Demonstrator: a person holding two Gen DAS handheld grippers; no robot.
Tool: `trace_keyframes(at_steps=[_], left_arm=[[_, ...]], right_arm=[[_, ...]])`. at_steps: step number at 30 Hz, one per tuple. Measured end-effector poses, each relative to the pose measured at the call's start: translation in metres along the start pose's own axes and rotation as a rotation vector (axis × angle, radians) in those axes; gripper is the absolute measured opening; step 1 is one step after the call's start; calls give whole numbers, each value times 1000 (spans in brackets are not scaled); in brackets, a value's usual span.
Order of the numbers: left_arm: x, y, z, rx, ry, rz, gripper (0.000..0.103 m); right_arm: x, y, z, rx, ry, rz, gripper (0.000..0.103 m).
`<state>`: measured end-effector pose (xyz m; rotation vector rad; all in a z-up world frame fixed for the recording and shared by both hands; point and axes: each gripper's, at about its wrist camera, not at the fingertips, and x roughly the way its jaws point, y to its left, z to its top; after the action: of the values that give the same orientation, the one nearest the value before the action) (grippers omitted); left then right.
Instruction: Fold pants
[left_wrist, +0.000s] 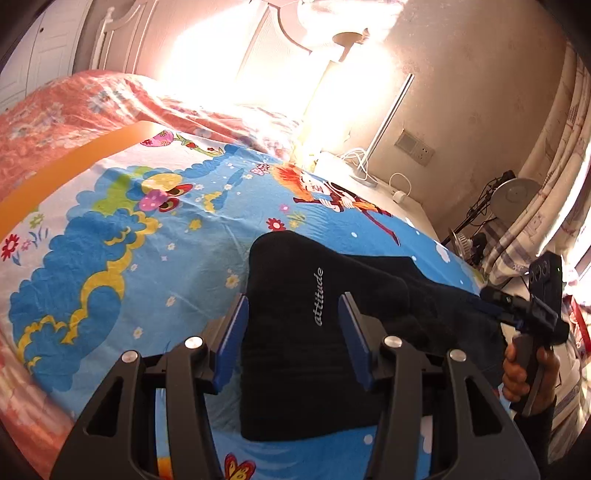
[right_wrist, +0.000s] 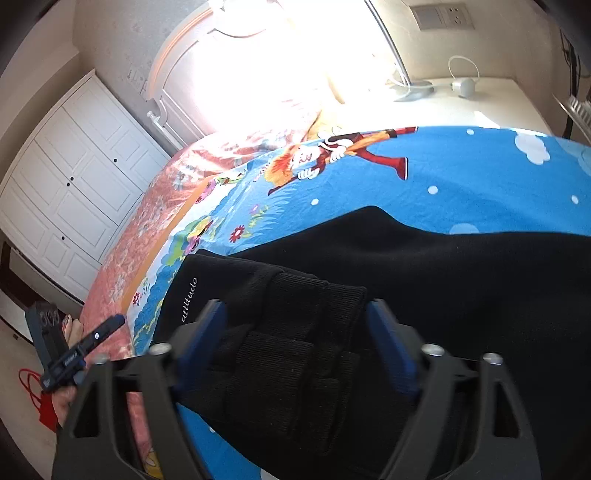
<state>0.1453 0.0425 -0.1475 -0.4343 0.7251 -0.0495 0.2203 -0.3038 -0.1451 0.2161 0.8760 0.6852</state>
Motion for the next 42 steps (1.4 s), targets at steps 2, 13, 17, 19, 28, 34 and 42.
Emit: trace_keyframes(at_steps=[2,13,17,19,28,34,42], left_arm=[[42,12,27,-67,61,0,46],[144,24,94,-137,200,119,0],[104,1,78,-97,161,-29,15],[102,-16,58,-35,225,-73,15],[152,-37,40,119,254,111,31],[137,-44,70,108,101,296,62],[88,-54,20,57,89,333,82]], right_arm=[[10,23,-14,-86,13,3,99],[78,35,-70,-251,92,-226,99],[79,32,-71,-258,73,-217,99],[81,30,-70,-257,73,-214,99],[77,32,-70,-256,72,-202,99],[77,33,-70,-258,73,-196,99],[79,34,-69,-262,80,-202,99]])
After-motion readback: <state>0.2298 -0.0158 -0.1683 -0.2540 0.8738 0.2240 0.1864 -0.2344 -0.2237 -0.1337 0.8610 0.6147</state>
